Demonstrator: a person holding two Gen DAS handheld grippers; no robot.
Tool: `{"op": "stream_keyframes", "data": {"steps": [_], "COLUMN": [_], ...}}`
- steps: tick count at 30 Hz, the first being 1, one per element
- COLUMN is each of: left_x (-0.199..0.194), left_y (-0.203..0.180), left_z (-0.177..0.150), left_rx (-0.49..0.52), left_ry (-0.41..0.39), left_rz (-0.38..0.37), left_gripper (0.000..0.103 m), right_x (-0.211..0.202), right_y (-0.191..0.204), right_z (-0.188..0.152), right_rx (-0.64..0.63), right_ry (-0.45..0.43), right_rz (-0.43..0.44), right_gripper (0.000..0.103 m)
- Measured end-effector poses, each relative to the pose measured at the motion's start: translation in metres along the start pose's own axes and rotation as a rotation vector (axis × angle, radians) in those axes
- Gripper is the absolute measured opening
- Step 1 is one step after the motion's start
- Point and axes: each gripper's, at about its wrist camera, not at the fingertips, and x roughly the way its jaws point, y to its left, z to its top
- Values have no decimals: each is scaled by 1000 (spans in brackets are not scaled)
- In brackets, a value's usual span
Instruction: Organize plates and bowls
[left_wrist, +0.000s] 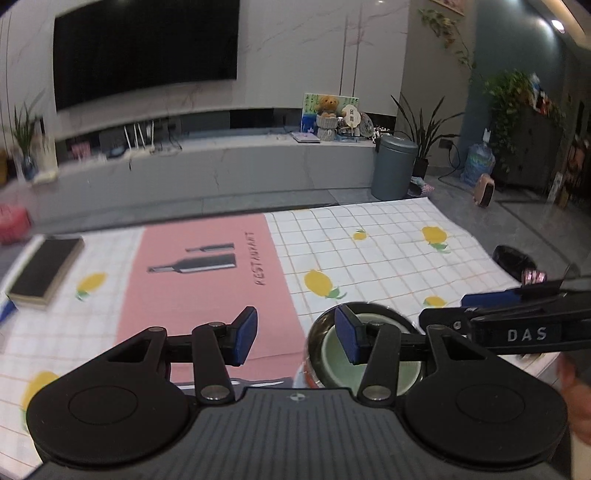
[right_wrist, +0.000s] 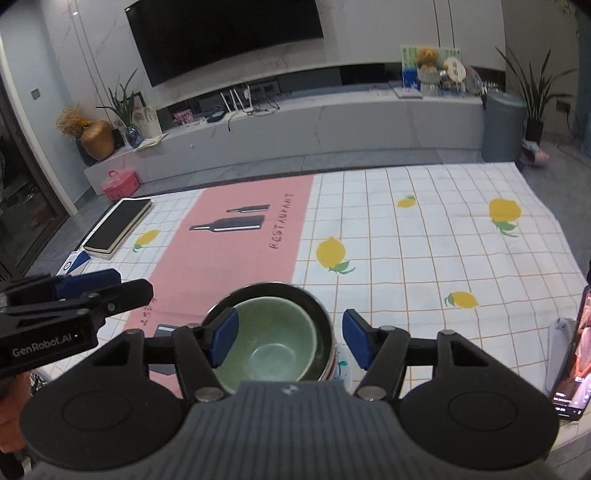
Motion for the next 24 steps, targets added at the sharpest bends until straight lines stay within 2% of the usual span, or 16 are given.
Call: {"op": "stream_keyframes", "data": {"steps": [6,10,16,20,24], "left_x": [-16,-25,-22,-13,-7], "left_y": [-14,-18,-16,-11,-12], "left_z": [-17,-30,-51,-63,-71], "left_rx": [98,110,85,68,91], "left_ry": [-39,-49,-14,49,75], "left_rz": [75,83,87,112,136], "left_gripper": [56,56,56,56,56], "right_x": [-19,-29,-31,-19,-13], "right_y": [28,45,57,60,59], "right_z": [-24,-44,-70,-84,-90], "right_rx": [-86,-140,-150,-131,-113], "right_ry": [-53,-75,-50,-1,14], "right_rz": [-56,-80,-100,-105,-124], "right_gripper": [62,62,62,62,62]}}
